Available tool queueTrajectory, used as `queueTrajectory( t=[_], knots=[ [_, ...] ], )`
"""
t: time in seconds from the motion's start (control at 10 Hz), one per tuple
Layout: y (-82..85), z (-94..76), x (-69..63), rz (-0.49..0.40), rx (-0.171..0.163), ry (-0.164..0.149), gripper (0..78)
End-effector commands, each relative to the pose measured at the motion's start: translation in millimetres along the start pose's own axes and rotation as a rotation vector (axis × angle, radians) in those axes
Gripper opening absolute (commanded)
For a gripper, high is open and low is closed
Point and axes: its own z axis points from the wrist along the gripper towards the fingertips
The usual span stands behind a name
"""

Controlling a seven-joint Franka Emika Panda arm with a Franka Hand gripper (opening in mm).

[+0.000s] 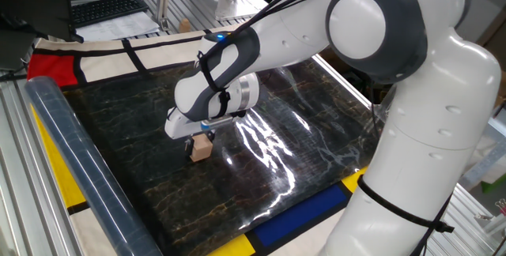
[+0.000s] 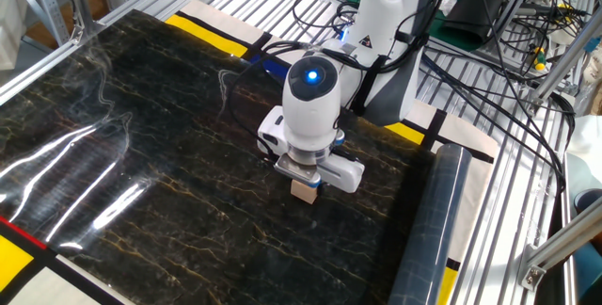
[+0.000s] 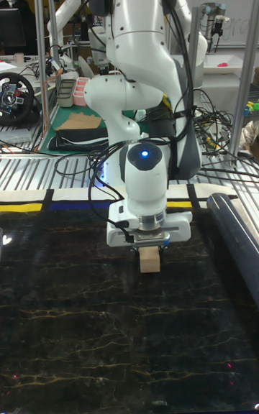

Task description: Hold a small block with the gripper and sweep it from left to right on the table

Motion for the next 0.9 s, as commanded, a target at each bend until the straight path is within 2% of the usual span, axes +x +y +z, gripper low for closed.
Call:
queueTrajectory(
  t=[0.1,0.4,0.5,0.7,0.8,0.9],
  knots=[
    [-0.8,-0.5,-1.4,-0.001,0.011,-0.003,1.1],
    [-0.8,-0.5,-1.4,0.004,0.031,-0.015,1.1],
    [-0.8,-0.5,-1.4,-0.01,0.061,-0.022,1.1],
    [-0.8,-0.5,-1.4,-0.049,0.075,-0.021,1.1],
    [-0.8,-0.5,-1.4,-0.075,0.097,-0.035,1.1],
    [-0.8,-0.5,-1.4,-0.088,0.099,-0.038,1.1]
  ],
)
